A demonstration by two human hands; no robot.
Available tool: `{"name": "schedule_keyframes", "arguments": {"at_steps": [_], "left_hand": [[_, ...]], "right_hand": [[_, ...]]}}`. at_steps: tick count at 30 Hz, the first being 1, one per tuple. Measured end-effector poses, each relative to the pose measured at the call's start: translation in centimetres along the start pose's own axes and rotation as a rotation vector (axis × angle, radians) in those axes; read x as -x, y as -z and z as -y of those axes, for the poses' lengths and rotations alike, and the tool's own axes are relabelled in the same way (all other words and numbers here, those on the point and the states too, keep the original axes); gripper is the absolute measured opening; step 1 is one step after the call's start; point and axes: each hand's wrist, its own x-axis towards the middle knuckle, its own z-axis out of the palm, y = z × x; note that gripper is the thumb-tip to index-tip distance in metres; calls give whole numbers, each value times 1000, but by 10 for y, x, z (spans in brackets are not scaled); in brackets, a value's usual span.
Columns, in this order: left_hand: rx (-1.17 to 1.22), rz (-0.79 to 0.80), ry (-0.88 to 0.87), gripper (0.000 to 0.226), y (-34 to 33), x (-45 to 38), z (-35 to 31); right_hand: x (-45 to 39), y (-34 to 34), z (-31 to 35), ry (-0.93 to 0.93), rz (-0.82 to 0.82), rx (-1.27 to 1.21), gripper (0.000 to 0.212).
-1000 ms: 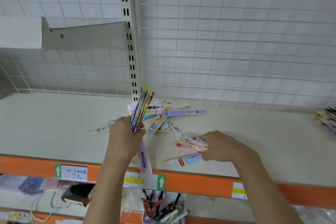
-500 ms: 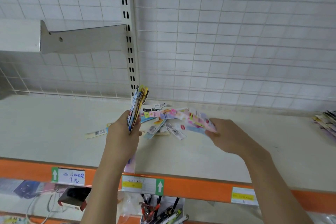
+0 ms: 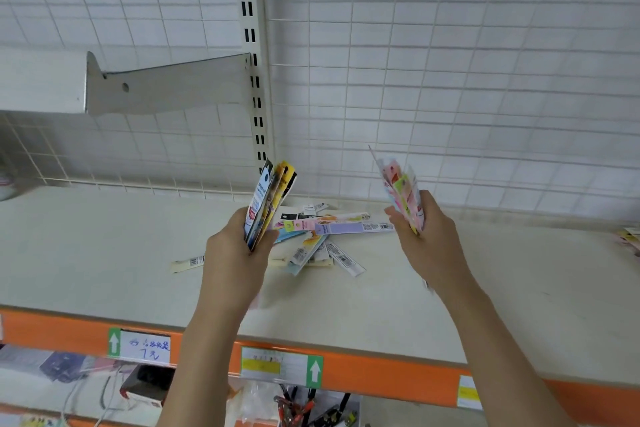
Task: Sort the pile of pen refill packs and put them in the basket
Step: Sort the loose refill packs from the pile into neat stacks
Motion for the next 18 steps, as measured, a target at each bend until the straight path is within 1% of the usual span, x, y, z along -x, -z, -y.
{"name": "schedule_keyframes", "arguments": {"at_steps": [1, 2, 4, 7, 10, 12, 13, 18], "left_hand": [[9, -11, 1, 11, 0, -1, 1], [30, -24, 9, 6, 0, -2, 2], [78, -39, 22, 15, -2, -4, 4], [122, -36, 57, 12, -8, -6, 8], [144, -24, 101, 13, -17, -5, 18], [154, -20, 129, 18, -21, -5, 24], [157, -24, 142, 19, -23, -5, 26], [160, -22, 180, 8, -30, -10, 31]], "right_hand": [[-1, -1, 1, -6, -19, -54, 14], [-2, -3, 1, -18, -33, -114, 15], [-4, -6, 1, -47, -40, -204, 21], [-5, -14, -3, -126, -57, -268, 28], [-4, -22, -14, -224, -63, -274, 24], [-3, -25, -21, -274, -50, -252, 16], [-4, -25, -24, -289, -48, -233, 15], [-13, -21, -36, -349, -5, -137, 28]]}}
